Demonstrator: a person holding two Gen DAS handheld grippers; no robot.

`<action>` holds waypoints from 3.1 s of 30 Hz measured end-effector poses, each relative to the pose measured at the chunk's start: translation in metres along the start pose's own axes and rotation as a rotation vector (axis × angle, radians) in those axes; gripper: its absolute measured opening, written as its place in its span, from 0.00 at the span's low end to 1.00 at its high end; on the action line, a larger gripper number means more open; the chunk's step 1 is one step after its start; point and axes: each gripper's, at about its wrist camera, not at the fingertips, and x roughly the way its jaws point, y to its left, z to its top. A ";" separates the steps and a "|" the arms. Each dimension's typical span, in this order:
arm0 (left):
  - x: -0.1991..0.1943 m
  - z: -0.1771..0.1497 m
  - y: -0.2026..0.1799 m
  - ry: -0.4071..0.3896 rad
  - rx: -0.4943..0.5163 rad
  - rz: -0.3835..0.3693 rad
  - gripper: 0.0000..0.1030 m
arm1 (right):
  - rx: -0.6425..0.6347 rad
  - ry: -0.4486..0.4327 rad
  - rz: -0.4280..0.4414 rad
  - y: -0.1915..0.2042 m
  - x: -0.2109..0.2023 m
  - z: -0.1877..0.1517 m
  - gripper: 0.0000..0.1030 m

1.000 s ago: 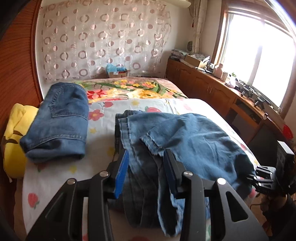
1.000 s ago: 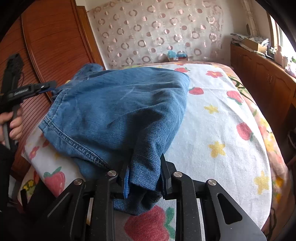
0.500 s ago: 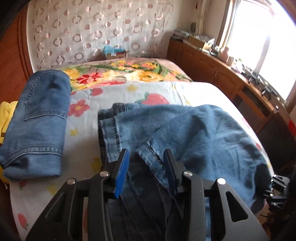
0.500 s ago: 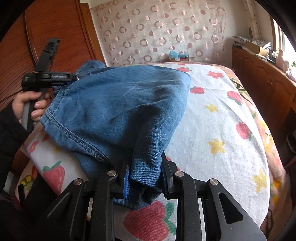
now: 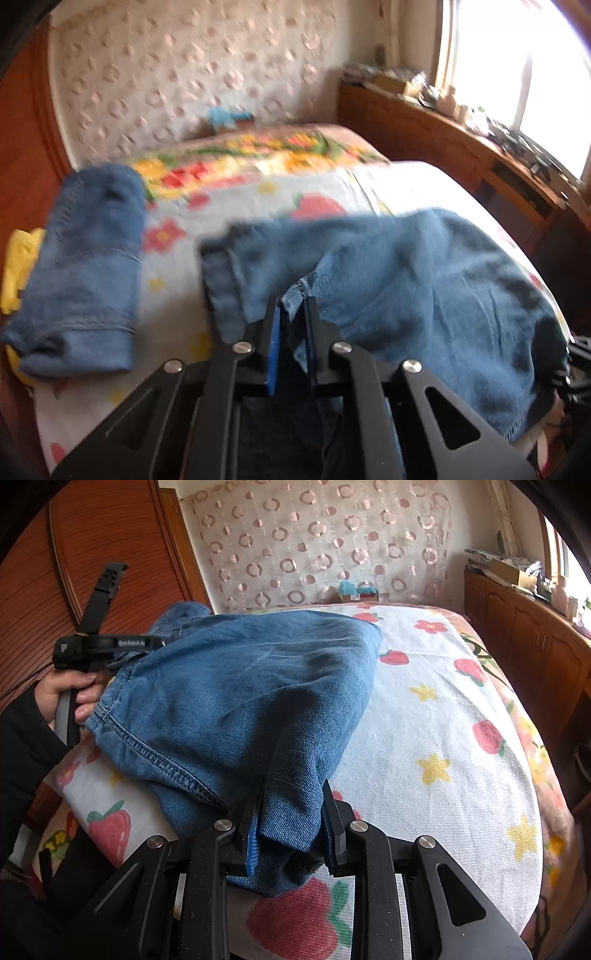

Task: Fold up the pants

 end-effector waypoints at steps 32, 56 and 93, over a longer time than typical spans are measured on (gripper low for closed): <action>-0.086 -0.048 -0.040 -0.073 0.027 -0.116 0.41 | 0.012 0.002 -0.006 0.001 0.000 0.001 0.25; -0.069 -0.102 -0.051 -0.026 0.035 -0.061 0.41 | 0.163 -0.048 0.037 -0.017 0.000 0.021 0.27; -0.166 -0.139 0.091 -0.158 -0.218 0.082 0.41 | -0.295 0.102 0.283 0.232 0.101 0.089 0.12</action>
